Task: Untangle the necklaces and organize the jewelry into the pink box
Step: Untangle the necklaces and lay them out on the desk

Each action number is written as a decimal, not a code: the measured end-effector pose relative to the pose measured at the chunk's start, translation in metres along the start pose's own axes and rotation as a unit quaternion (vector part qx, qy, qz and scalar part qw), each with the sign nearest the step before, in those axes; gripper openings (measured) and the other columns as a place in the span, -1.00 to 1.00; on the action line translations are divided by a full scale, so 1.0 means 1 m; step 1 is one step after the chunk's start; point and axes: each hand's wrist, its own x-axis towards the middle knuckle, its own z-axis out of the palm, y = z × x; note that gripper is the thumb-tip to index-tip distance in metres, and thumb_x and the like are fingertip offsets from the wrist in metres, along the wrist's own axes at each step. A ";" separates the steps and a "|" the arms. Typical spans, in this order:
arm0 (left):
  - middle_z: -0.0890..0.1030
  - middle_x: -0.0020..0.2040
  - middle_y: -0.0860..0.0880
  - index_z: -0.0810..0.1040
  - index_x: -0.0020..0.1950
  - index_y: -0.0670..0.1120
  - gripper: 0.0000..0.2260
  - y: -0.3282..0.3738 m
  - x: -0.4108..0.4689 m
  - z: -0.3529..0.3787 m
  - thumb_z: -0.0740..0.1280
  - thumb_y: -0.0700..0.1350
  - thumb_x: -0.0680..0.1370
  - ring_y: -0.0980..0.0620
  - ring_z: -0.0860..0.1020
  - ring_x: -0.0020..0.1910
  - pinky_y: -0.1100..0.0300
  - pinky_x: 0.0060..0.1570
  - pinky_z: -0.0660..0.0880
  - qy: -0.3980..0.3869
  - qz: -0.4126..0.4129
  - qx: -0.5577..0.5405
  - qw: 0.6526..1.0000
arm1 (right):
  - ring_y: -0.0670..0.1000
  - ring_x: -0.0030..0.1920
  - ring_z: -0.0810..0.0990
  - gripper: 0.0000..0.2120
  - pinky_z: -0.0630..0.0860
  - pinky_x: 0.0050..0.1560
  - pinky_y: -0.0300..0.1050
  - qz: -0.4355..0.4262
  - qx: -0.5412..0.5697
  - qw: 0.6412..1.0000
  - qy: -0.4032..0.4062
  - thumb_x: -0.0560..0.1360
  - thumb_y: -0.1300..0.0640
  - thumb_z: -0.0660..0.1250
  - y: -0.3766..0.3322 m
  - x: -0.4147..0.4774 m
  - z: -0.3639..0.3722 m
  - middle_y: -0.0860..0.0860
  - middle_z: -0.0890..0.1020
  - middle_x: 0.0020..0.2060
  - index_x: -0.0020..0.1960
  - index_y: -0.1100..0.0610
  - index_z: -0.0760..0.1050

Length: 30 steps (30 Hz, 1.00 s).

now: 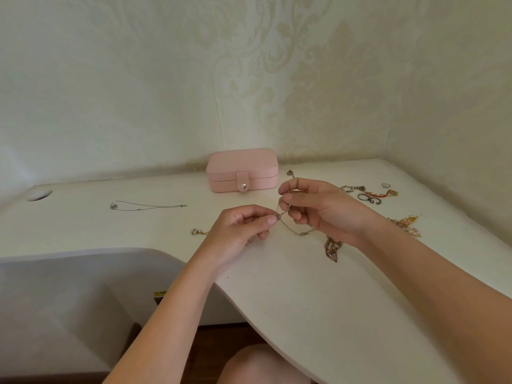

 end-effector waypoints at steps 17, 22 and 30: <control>0.45 -0.37 0.10 0.65 -0.22 -0.02 -0.91 -0.002 0.001 -0.005 0.37 -0.04 0.41 0.12 0.36 -0.38 0.23 -0.27 0.23 -0.035 -0.007 -0.041 0.999 | -0.06 -0.26 0.56 -0.90 0.50 -0.15 -0.24 -0.013 -0.042 0.999 0.005 0.58 0.27 0.20 -0.002 -0.002 0.002 0.02 0.52 -0.28 -0.01 0.14 0.47; 0.43 -0.29 0.01 0.67 -0.24 0.00 -0.91 -0.003 0.001 -0.005 0.40 -0.01 0.40 0.11 0.31 -0.38 0.23 -0.25 0.24 -0.034 -0.005 -0.053 0.998 | -0.02 -0.20 0.61 -0.91 0.55 -0.01 -0.14 0.006 -0.049 0.999 -0.008 0.50 0.27 0.32 -0.003 -0.004 0.003 0.03 0.59 -0.27 -0.02 0.15 0.47; 0.34 -0.39 0.08 0.67 -0.23 -0.03 -0.91 -0.004 0.002 -0.005 0.42 -0.06 0.45 0.11 0.28 -0.41 0.21 -0.26 0.22 -0.021 -0.012 -0.075 0.997 | -0.14 -0.37 0.59 -0.83 0.48 -0.24 -0.37 -0.055 -0.287 0.955 0.050 0.42 0.40 0.38 -0.013 -0.011 0.013 -0.03 0.61 -0.40 -0.22 0.16 0.54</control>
